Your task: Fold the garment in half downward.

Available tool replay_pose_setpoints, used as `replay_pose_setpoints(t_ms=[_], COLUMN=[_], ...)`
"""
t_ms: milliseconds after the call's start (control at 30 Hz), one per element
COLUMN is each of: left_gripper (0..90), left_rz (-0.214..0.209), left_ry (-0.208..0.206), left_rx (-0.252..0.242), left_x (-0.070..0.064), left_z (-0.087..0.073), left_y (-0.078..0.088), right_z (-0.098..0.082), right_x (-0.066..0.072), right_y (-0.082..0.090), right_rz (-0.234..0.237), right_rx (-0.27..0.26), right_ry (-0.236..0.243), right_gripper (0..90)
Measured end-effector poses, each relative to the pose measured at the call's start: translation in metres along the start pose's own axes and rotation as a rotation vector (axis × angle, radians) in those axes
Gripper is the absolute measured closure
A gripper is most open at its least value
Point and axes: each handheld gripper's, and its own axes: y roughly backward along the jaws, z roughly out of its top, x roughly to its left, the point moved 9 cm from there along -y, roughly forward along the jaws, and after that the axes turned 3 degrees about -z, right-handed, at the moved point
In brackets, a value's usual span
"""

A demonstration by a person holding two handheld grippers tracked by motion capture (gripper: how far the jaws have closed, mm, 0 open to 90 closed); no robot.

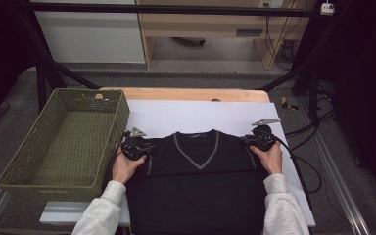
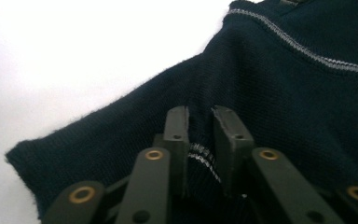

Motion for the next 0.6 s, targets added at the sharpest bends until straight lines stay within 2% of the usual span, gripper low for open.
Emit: replay_pose_setpoints(t_ms=[33, 167, 200, 367, 500, 600], left_gripper=[78.3, 79.8, 79.9, 80.3, 80.4, 80.4], left_rz=[0.001, 0.026, 0.04, 0.041, 0.025, -0.002], left_ry=[0.006, -0.004, -0.01, -0.012, -0.053, -0.089], left_rx=[0.003, -0.001, -0.02, -0.113, -0.168, -0.193], left_x=[0.0, -0.001, -0.001, -0.007, -0.023, -0.039], left_z=[0.0, 0.004, 0.008, 0.022, 0.026, 0.026], left_y=[0.0, 0.009, 0.015, 0.044, 0.07, 0.085], right_z=[0.002, 0.008, 0.01, 0.02, 0.024, 0.022], right_x=[0.0, 0.002, 0.002, 0.007, 0.018, 0.03], right_y=[0.003, 0.016, 0.02, 0.048, 0.072, 0.095], right_rz=[-0.01, -0.011, -0.006, 0.015, 0.044, 0.072], right_rx=[-0.01, -0.051, -0.067, -0.155, -0.213, -0.254], right_ry=[0.011, 0.023, 0.025, 0.025, 0.044, 0.06], right_gripper=[76.5, 78.1, 78.1, 78.6, 78.7, 78.7])
